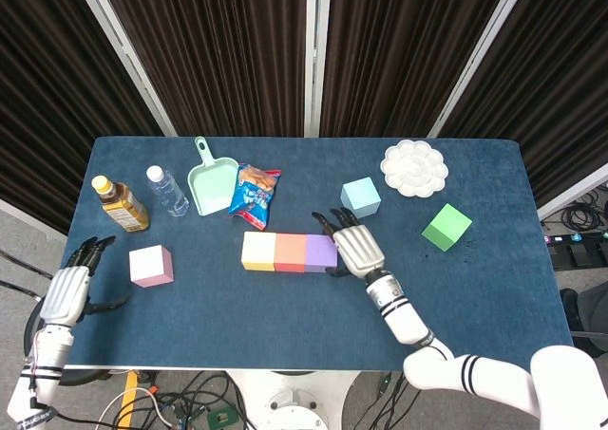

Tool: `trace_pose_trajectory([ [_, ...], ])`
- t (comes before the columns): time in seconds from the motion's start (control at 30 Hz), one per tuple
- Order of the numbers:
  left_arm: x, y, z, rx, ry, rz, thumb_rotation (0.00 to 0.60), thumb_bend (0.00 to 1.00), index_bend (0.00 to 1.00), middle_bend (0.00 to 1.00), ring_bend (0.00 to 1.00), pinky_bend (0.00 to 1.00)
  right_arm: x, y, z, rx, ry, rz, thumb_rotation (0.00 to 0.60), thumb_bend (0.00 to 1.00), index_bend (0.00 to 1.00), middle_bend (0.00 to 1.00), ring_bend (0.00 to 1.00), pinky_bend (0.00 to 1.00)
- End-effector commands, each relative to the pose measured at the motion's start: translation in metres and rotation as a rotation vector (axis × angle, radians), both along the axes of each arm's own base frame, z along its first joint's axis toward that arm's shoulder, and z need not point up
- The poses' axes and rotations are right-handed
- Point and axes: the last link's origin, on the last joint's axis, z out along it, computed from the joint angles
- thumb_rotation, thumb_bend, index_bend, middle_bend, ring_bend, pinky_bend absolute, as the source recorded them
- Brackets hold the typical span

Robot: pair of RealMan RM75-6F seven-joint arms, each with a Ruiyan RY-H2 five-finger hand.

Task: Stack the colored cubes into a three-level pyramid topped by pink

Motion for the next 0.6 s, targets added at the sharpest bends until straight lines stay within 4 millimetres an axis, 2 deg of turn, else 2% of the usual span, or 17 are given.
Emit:
trace_pose_trajectory([
  [0.03, 0.0001, 0.0, 0.0002, 0.001, -0.001, 0.0, 0.6, 0.11, 0.09, 0.12, 0.03, 0.13, 0.0011, 0.0001, 0.0, 0.001, -0.005, 0.001, 0.6, 0.17, 0.0, 0.51, 0.07, 0.0],
  [0.6, -0.0004, 0.0, 0.0007, -0.003, 0.004, 0.001, 0.6, 0.11, 0.09, 0.12, 0.03, 0.13, 0.0025, -0.0004, -0.0034, 0.01, -0.007, -0.001, 0.6, 0.17, 0.0, 0.51, 0.07, 0.0],
])
